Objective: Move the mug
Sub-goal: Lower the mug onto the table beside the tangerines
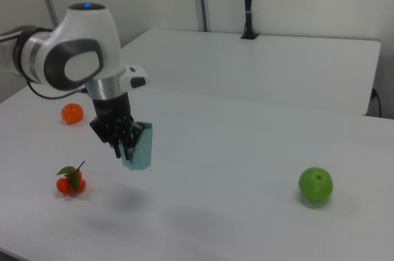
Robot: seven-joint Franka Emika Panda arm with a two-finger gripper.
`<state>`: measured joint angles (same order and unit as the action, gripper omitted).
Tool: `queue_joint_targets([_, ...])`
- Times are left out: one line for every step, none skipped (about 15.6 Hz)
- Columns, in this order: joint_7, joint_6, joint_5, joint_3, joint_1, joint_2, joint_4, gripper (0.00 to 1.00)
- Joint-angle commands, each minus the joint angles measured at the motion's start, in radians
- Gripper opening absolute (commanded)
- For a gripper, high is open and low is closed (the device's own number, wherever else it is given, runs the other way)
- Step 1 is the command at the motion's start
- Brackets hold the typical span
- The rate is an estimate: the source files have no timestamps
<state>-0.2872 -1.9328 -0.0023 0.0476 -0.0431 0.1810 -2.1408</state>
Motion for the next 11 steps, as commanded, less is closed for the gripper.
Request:
queue_joint_targets([-0.033,-0.18,-0.001,0.003,-0.009,0.046,-0.174,0.0])
queue_joint_targets([-0.032,-0.237,-0.001,0.003,-0.009,0.043,-0.209,0.0])
queue_joint_targets([-0.032,-0.288,-0.001,0.003,-0.009,0.041,-0.241,0.0])
queue_joint_targets([-0.032,-0.326,-0.001,0.003,-0.009,0.038,-0.264,0.0])
queue_joint_targets([-0.029,-0.356,-0.001,0.003,-0.006,0.034,-0.281,0.0])
queue_joint_targets([-0.027,-0.379,-0.001,0.003,-0.003,0.029,-0.297,0.0])
queue_joint_targets([-0.027,-0.399,-0.002,0.003,-0.001,0.02,-0.307,0.0])
queue_joint_targets([-0.026,-0.412,-0.002,0.003,-0.001,0.017,-0.31,0.0])
queue_joint_targets([-0.024,-0.423,-0.002,0.003,0.0,0.015,-0.318,0.0])
queue_joint_targets([-0.024,-0.434,-0.002,0.003,0.0,0.008,-0.321,0.0])
queue_joint_targets([-0.023,-0.442,-0.002,0.003,0.0,0.0,-0.323,0.0])
